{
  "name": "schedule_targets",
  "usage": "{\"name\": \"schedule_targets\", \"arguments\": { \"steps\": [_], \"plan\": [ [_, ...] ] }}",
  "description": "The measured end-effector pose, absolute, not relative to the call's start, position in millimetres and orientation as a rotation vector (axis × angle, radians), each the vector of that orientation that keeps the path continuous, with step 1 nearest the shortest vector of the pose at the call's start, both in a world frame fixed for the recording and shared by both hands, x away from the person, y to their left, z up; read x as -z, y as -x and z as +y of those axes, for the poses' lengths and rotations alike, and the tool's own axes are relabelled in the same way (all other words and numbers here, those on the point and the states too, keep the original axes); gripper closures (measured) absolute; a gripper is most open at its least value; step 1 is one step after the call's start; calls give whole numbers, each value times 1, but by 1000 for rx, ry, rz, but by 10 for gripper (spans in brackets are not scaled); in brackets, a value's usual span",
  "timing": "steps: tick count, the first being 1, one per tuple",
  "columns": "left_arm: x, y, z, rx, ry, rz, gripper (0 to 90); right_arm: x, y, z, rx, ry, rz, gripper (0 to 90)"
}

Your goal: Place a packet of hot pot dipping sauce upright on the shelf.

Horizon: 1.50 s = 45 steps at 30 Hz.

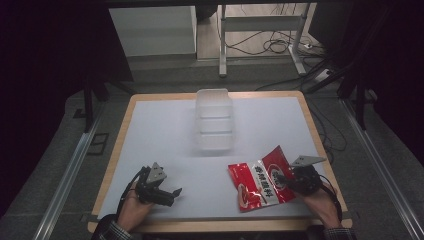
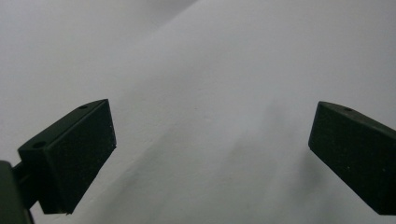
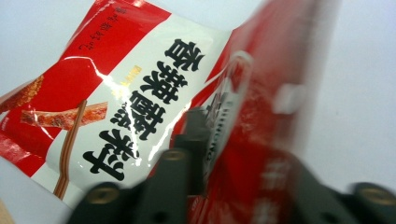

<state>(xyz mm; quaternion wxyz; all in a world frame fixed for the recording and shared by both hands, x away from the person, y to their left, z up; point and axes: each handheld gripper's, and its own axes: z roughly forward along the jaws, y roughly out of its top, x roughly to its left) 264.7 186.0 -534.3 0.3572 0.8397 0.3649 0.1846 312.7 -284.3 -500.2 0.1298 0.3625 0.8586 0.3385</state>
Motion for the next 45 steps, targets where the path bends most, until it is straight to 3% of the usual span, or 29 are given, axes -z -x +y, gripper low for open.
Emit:
{"name": "schedule_targets", "arguments": {
  "steps": [21, 45],
  "plan": [
    [533, -264, 186, -485, -2155, 941, 9, 454, -301, -269, -1127, -1039, 2346, 873],
    [531, -263, 185, -491, -2153, 925, 10, 376, -311, -249, -1193, -916, 2306, 876]
  ]
}}
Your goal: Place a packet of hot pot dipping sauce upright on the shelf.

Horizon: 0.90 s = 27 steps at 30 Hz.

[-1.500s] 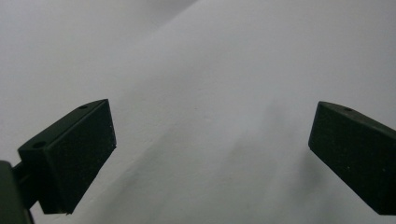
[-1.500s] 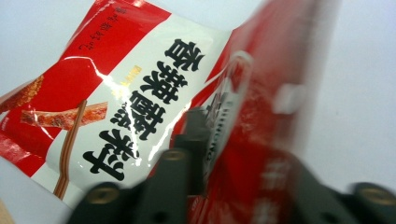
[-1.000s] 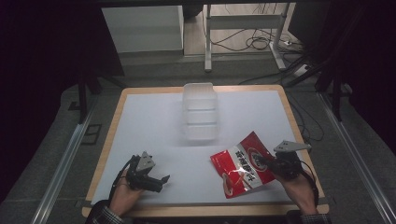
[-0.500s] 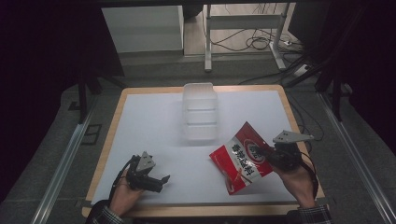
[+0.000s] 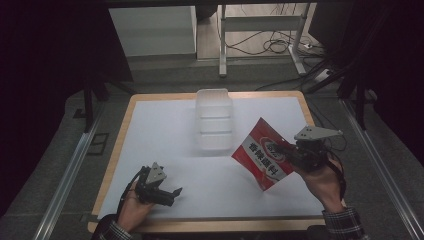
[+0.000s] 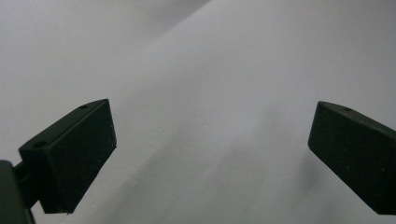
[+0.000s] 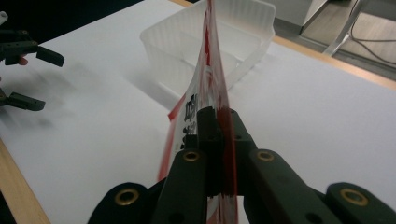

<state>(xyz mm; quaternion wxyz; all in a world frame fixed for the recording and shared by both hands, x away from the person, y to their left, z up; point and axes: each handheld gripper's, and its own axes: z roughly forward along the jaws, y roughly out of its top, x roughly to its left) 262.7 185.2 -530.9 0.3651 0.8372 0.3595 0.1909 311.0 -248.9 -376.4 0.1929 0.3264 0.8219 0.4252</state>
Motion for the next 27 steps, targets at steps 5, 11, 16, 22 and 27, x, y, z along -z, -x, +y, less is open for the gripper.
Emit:
{"name": "schedule_targets", "arguments": {
  "steps": [5, 11, 16, 22, 27],
  "plan": [
    [530, -262, 185, -488, -2142, 925, 10, 364, -315, -248, -1126, -891, 2271, 876],
    [529, -262, 185, -485, -2143, 928, 14, 355, -327, -258, -1114, -923, 2243, 876],
    [528, -262, 185, -481, -2138, 931, 15, 351, -335, -261, -1137, -932, 2250, 876],
    [528, -262, 185, -478, -2132, 934, 16, 344, -342, -255, -1125, -911, 2256, 876],
    [528, -262, 185, -477, -2132, 934, 16, 338, -354, -250, -1122, -897, 2269, 876]
  ]
}}
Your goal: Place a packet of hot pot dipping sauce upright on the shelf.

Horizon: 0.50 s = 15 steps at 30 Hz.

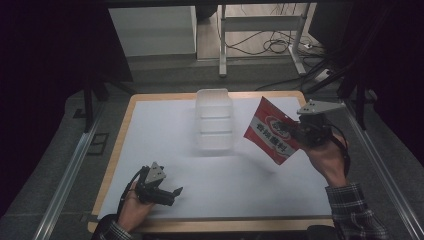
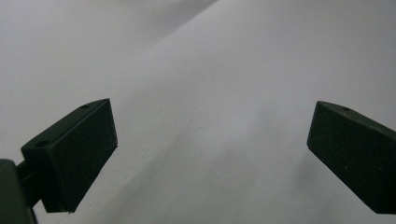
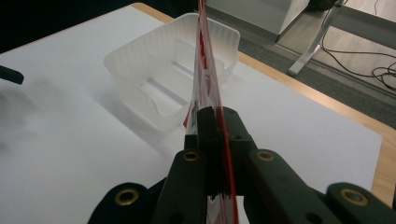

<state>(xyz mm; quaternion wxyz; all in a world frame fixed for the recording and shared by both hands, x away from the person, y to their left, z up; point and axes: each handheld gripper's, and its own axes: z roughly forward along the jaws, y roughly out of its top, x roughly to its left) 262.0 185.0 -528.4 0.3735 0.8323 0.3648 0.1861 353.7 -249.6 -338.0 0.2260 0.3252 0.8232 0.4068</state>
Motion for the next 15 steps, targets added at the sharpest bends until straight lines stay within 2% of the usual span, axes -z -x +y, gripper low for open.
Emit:
{"name": "schedule_targets", "arguments": {
  "steps": [15],
  "plan": [
    [528, -262, 186, -469, -2135, 934, 16, 324, -395, -229, -1092, -817, 2310, 875]
  ]
}}
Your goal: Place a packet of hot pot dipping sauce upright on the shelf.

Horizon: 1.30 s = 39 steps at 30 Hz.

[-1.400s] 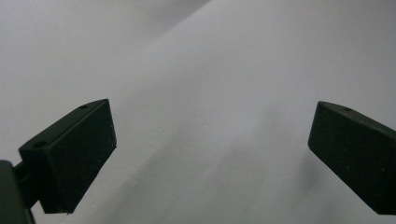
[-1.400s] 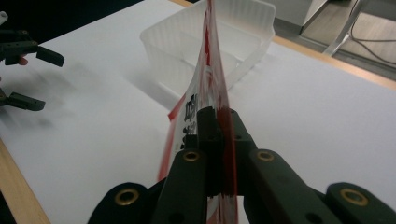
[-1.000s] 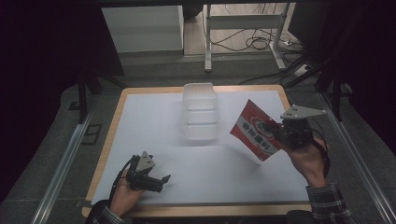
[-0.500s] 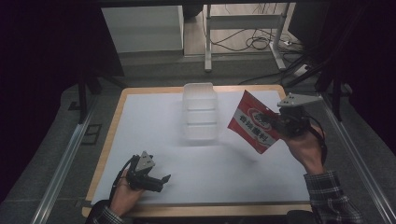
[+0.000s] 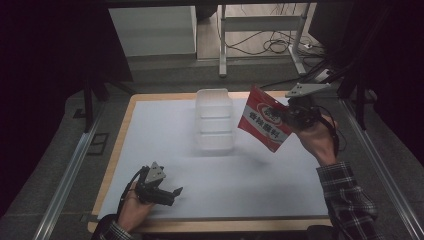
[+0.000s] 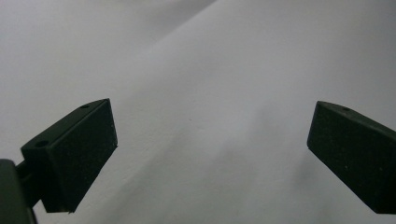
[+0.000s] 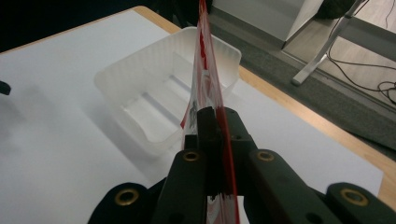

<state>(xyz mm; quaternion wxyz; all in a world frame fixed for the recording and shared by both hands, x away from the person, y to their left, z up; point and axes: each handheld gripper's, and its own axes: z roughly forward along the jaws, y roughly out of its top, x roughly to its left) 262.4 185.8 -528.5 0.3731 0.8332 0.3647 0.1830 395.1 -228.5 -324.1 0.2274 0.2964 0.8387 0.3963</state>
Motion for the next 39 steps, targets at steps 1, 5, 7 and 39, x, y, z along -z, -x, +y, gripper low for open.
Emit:
{"name": "schedule_targets", "arguments": {
  "steps": [1, 5, 7, 39],
  "plan": [
    [529, -262, 186, -470, -2134, 936, 16, 323, -402, -226, -1090, -811, 2314, 876],
    [528, -262, 186, -468, -2133, 937, 16, 321, -411, -222, -1089, -803, 2322, 876],
    [529, -262, 186, -467, -2132, 939, 16, 319, -418, -220, -1087, -802, 2329, 876],
    [529, -262, 186, -467, -2144, 933, 16, 316, -441, -128, -1164, -615, 2452, 876]
  ]
}}
